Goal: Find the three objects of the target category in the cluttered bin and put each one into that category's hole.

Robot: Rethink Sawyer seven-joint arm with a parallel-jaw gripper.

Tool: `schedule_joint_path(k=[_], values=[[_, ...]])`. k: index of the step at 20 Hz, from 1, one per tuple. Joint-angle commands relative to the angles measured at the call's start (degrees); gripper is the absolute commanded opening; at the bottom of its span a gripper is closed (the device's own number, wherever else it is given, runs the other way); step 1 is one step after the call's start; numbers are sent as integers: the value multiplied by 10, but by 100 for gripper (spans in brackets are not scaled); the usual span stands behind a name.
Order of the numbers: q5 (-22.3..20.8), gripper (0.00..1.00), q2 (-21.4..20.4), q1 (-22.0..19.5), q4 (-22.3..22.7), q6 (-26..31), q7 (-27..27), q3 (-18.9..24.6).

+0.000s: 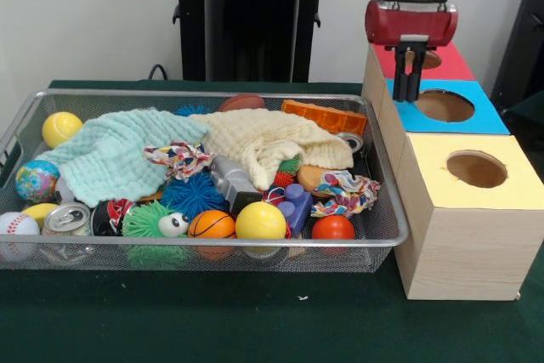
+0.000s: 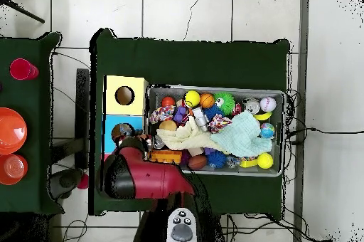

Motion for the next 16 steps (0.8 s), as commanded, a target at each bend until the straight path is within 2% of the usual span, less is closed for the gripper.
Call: schedule_joint_path(k=[1, 8, 11, 16], values=[[-42, 0, -6, 11, -72, 118, 11, -39], [-91, 0, -27, 10, -98, 150, 4, -63], [-106, 0, -41, -12, -88, 146, 5, -50], [-130, 0, -68, -79, -53, 116, 4, -7]])
